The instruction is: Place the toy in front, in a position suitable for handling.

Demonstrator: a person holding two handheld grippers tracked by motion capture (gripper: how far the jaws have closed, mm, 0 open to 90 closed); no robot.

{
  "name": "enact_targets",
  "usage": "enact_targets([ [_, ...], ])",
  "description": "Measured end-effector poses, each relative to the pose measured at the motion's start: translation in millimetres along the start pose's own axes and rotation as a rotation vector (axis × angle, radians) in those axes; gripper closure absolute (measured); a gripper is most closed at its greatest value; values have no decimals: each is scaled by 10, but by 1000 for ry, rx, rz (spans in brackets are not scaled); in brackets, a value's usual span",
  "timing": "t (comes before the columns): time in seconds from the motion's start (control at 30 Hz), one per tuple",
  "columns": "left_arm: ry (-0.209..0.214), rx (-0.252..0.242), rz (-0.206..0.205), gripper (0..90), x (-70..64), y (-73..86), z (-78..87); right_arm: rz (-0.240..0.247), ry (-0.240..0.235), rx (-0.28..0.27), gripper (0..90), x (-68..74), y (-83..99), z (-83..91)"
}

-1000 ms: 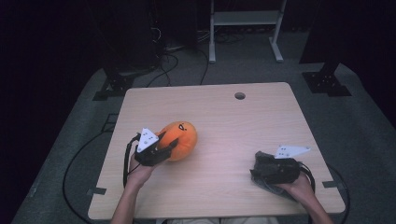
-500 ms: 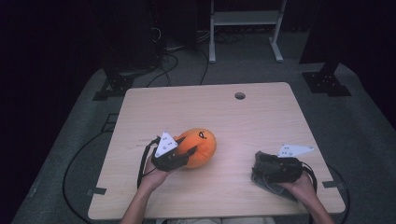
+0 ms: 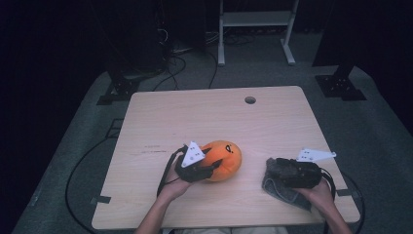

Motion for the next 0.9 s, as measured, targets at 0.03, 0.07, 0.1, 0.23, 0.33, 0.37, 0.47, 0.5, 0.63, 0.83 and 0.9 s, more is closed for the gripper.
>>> enact_targets([
  [0.03, 10, 5, -6, 485, -35, 1, -41, 0, 0, 0, 328, 0, 0, 0],
  [0.07, 19, 10, -12, 484, -70, 1, -83, -6, 4, 1, 328, -26, 6, 5],
  [0.1, 34, 17, -21, 484, -121, -1, -166, -7, 8, 3, 328, -38, 10, 6],
  [0.23, 53, 39, -28, 478, -176, 33, -267, -4, 24, 9, 329, -71, 19, 16],
  [0.33, 68, 41, -37, 460, -224, 74, -293, -6, 39, 17, 336, -103, 34, 28],
  [0.37, 72, 43, -34, 439, -221, 76, -287, -12, 46, 25, 340, -121, 46, 26],
  [0.47, 61, 39, 7, 211, -152, 43, -219, -13, 72, 63, 392, -190, 99, 21],
  [0.5, 61, 33, 11, 183, -137, 24, -182, -10, 75, 69, 407, -201, 110, 22],
  [0.63, 50, 7, 21, 153, -93, -22, -74, -16, 99, 95, 459, -237, 145, 24],
  [0.83, 63, 30, 9, 153, -45, 25, 48, -15, 144, 260, 556, -331, 377, -120],
  [0.9, 74, 50, 4, 161, -30, 72, 68, -26, 150, 269, 599, -341, 400, -154],
])
Point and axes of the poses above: each handheld gripper's, and its own axes: z roughly backward along the jaws, y roughly out of its underside, x roughly to its left, the point moved 10 cm from there along -z, roughly forward along the jaws
